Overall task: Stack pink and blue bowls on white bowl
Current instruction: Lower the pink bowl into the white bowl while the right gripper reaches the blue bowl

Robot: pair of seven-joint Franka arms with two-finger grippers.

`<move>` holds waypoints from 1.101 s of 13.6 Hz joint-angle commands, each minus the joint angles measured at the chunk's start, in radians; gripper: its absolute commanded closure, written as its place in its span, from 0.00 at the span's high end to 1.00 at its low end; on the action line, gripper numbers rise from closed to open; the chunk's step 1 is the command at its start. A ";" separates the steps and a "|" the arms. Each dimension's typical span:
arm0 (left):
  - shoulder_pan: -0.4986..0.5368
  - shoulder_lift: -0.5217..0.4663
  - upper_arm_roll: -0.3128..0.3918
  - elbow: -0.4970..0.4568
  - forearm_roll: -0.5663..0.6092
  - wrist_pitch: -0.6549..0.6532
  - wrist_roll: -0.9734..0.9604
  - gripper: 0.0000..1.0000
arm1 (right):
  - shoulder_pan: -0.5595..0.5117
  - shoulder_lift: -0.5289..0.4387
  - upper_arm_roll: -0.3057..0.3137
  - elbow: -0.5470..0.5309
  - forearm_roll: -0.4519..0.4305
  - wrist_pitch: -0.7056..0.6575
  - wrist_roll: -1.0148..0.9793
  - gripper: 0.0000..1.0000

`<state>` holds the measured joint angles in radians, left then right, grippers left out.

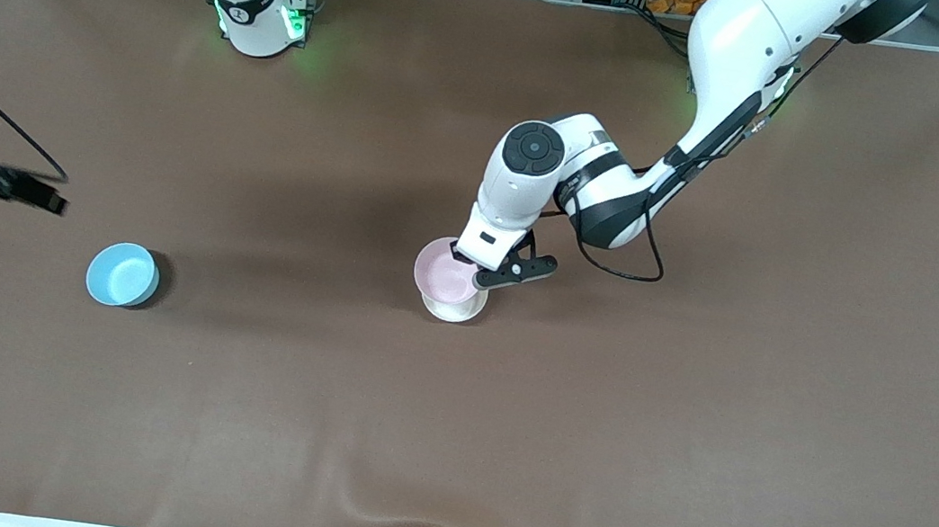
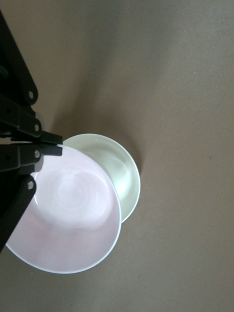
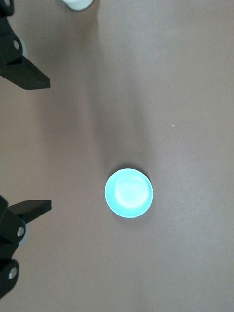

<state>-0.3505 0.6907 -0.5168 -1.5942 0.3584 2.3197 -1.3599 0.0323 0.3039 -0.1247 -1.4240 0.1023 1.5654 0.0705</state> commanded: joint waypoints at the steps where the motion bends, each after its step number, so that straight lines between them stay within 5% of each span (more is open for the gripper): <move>1: -0.015 0.035 0.011 0.023 0.056 0.006 -0.031 0.00 | -0.009 0.110 -0.004 0.024 0.013 -0.007 -0.008 1.00; 5: -0.022 0.062 0.011 0.028 0.062 0.009 -0.031 0.00 | -0.014 0.277 -0.004 0.022 0.007 0.057 -0.116 1.00; 8: -0.024 0.073 0.011 0.026 0.063 0.009 -0.056 0.00 | -0.040 0.316 -0.004 -0.012 0.004 0.163 -0.319 1.00; 9: -0.021 0.070 0.011 0.028 0.065 0.009 -0.056 0.18 | -0.063 0.319 -0.003 -0.035 0.010 0.194 -0.333 1.00; 12: -0.015 0.066 0.011 0.031 0.065 0.009 -0.056 0.27 | -0.091 0.322 -0.004 -0.078 0.007 0.199 -0.414 1.00; 14: -0.009 0.056 0.011 0.033 0.063 0.009 -0.058 0.57 | -0.136 0.340 -0.004 -0.085 0.002 0.225 -0.466 1.00; 15: -0.005 0.049 0.011 0.031 0.063 0.009 -0.058 0.93 | -0.146 0.339 -0.004 -0.117 0.002 0.232 -0.475 1.00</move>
<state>-0.3569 0.7488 -0.5074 -1.5743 0.3927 2.3286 -1.3870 -0.0772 0.6423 -0.1389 -1.5022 0.1009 1.7739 -0.3590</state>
